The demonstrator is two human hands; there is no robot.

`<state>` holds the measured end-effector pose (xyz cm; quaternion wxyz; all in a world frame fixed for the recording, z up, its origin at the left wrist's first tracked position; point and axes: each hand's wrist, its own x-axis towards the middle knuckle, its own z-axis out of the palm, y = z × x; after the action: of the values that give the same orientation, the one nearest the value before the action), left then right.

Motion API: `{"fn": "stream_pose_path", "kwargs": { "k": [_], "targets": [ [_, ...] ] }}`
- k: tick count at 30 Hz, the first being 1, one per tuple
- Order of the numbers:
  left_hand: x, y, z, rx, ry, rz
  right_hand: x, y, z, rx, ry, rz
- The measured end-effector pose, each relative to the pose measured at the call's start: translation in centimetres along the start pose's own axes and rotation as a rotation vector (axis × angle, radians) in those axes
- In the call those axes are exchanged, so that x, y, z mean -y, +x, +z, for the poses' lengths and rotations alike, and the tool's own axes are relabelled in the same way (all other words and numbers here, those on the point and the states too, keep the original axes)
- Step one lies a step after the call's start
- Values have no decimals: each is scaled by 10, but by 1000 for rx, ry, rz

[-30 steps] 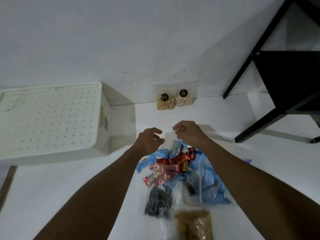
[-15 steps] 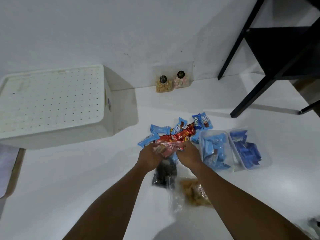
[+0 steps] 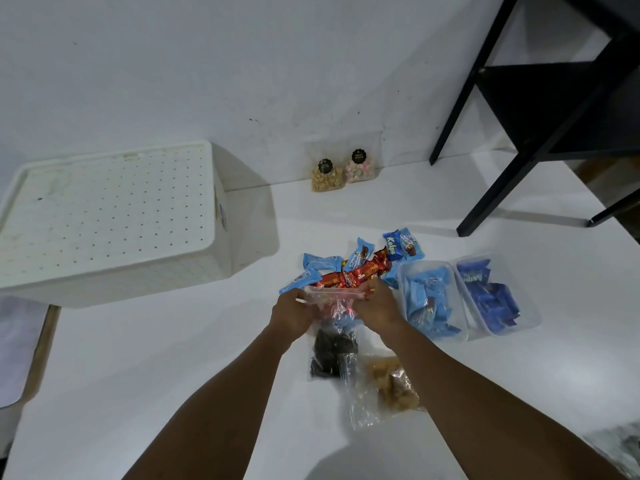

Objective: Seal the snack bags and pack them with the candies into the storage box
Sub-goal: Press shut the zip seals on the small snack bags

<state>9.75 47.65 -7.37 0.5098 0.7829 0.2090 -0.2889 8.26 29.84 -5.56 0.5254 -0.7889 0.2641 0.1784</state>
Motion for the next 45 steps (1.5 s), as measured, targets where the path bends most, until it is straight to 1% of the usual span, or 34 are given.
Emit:
{"fn": "stream_pose_path", "kwargs": {
  "k": [3, 6, 10, 15, 21, 28, 31, 34, 37, 39, 45],
  "targets": [
    [-9, -8, -15, -20, -24, 69, 10, -4, -8, 54, 37, -31],
    [-21, -22, -31, 53, -125, 109, 23, -8, -15, 98, 45, -58],
    [-43, -39, -49, 99, -173, 168, 49, -14, -26, 133, 37, -114],
    [-82, -61, -74, 64, -204, 279, 96, -24, -44, 158, 100, -236],
    [-140, -87, -109, -8, -280, 411, 172, -44, -68, 196, 89, -382],
    [-196, -119, -153, -46, -331, 591, 246, -69, -85, 132, 77, -676],
    [-210, -128, -167, -49, -333, 659, 267, -81, -87, 95, 53, -769],
    [-220, -136, -177, -65, -338, 723, 281, -88, -87, 82, 67, -808],
    [-226, -141, -184, -90, -352, 776, 289, -95, -83, 134, 111, -787],
    [-228, -145, -186, -93, -347, 796, 293, -100, -78, 151, 95, -810],
    [-228, -151, -188, -48, -363, 759, 304, -108, -68, 70, -37, -902]
  ]
}}
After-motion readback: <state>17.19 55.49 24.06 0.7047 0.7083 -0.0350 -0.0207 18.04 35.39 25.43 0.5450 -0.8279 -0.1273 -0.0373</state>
